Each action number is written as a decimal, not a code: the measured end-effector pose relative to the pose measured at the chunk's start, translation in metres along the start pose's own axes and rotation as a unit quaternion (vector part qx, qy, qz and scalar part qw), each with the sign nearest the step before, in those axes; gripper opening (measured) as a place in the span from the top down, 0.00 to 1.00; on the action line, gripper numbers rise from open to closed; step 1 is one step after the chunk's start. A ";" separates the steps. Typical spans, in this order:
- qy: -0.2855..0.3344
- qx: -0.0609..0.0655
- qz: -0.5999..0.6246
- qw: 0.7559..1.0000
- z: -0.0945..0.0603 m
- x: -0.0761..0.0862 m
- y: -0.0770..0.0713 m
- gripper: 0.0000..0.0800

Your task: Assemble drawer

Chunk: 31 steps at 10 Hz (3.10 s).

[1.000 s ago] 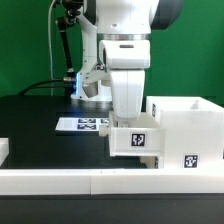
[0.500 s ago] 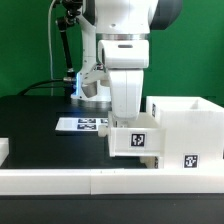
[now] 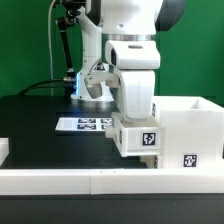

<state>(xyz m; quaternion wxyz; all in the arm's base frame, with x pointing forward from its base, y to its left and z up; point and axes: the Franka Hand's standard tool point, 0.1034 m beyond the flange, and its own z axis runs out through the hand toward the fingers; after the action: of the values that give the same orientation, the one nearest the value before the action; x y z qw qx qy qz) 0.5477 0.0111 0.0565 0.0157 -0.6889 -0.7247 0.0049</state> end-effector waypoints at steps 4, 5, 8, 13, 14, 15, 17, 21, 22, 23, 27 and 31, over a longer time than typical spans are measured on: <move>0.001 -0.004 0.006 1.000 0.000 0.008 0.002 0.95; 0.001 -0.004 0.006 1.000 0.000 0.008 0.002 0.95; -0.003 -0.017 0.010 1.000 -0.019 0.006 0.008 0.48; -0.016 -0.011 0.000 1.000 -0.054 -0.018 0.025 0.19; -0.015 -0.009 -0.013 1.000 -0.054 -0.027 0.032 0.19; -0.013 -0.007 -0.023 1.000 -0.050 -0.038 0.040 0.19; -0.010 -0.002 -0.018 1.000 -0.040 -0.045 0.052 0.19; 0.016 -0.001 -0.019 1.000 -0.037 -0.058 0.049 0.19; 0.033 0.001 -0.019 0.999 -0.032 -0.061 0.047 0.19; 0.058 0.003 -0.020 0.998 -0.027 -0.063 0.045 0.19; 0.105 0.014 0.005 0.994 -0.010 -0.047 0.048 0.19; 0.109 0.016 0.012 0.994 -0.006 -0.018 0.049 0.19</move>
Offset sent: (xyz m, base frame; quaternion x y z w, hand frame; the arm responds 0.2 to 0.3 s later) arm 0.0000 0.0000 0.0000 0.0000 0.0000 0.0000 1.0000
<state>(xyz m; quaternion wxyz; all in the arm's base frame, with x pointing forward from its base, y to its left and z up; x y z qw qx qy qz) 0.5981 -0.0042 0.0610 0.1057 -0.6933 -0.7104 -0.0586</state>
